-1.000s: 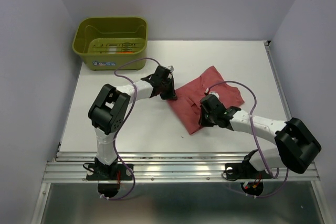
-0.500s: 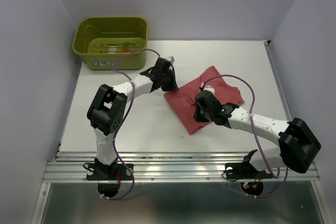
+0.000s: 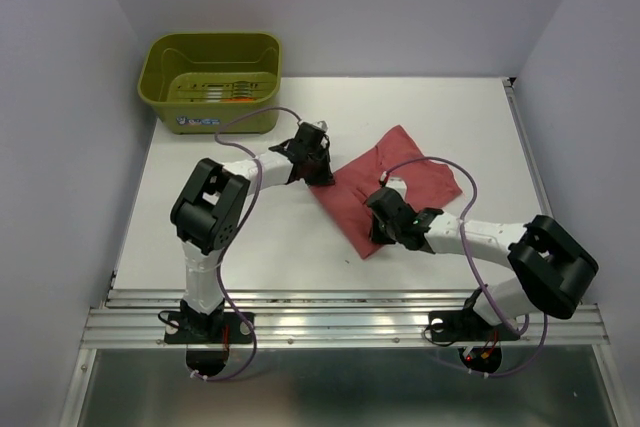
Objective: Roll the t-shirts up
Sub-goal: Roll the T-shirt to the center of the board.
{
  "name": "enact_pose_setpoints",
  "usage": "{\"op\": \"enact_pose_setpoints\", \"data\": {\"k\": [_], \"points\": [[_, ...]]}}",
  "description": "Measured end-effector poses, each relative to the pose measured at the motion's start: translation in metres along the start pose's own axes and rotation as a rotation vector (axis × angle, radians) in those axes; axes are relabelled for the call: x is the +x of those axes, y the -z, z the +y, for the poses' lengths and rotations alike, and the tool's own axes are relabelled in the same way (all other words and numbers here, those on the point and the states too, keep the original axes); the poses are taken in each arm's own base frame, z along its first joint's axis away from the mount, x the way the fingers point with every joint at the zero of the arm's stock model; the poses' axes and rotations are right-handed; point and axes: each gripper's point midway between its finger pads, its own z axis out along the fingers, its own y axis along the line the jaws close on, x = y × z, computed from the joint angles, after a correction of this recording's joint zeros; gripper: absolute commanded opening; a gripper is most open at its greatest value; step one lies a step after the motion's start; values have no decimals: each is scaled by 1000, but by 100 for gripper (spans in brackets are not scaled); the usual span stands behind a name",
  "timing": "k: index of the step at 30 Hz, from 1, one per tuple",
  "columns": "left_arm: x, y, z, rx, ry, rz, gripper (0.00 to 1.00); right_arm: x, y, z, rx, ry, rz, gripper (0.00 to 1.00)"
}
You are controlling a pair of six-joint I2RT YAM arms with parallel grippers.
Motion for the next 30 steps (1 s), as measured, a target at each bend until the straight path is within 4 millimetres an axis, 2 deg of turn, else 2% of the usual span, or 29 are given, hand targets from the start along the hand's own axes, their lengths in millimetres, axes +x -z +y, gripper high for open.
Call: {"op": "enact_pose_setpoints", "data": {"k": [5,11,15,18,21,23,24,26,30], "points": [[11,14,12,-27,15,4,0,14,5,16,-43,2,1,16],[22,45,32,-72,39,16,0,45,19,44,-107,52,43,17],[5,65,37,-109,27,-27,0,45,29,44,-77,99,38,21],[-16,81,34,-126,15,-80,0,25,48,53,-75,140,-23,26],[-34,100,27,-131,0,-141,0,-2,74,75,-115,194,-111,32],[-41,112,27,-135,1,-169,0,-14,86,89,-129,227,-153,37],[-45,120,26,-134,3,-185,2,-16,89,93,-131,242,-165,44],[-50,131,25,-132,9,-209,7,-12,93,103,-132,303,-177,57],[-62,152,30,-134,39,-264,16,17,84,109,-92,432,-145,62]]}}
